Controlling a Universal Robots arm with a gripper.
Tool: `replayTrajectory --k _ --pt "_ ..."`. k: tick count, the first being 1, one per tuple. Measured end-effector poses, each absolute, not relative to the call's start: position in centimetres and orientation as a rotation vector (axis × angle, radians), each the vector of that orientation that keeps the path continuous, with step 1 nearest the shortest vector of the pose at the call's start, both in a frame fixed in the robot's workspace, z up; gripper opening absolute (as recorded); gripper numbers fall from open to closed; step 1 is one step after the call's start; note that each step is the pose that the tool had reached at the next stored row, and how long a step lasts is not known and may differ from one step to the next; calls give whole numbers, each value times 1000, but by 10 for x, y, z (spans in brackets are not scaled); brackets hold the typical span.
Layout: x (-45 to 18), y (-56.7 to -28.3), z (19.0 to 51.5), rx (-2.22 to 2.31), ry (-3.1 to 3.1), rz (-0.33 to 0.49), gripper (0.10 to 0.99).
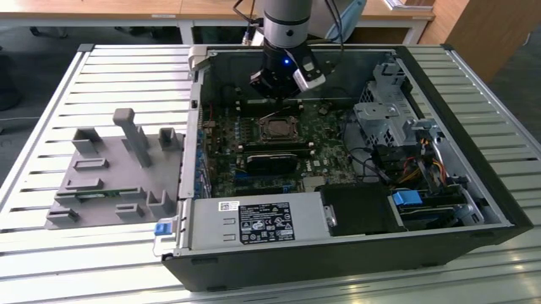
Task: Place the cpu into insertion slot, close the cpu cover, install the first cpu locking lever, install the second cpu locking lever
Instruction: 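Install the first cpu locking lever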
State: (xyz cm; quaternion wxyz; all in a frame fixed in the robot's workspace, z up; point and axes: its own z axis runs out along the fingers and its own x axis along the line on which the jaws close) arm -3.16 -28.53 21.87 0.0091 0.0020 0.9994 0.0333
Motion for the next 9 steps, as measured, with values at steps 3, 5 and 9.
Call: replayTrajectory --k 3,5,9 --pt "-29 -285 217 6 3122 104 106" --pt "-28 -285 216 6 3122 104 106" --pt "-25 -285 214 6 3122 104 106"
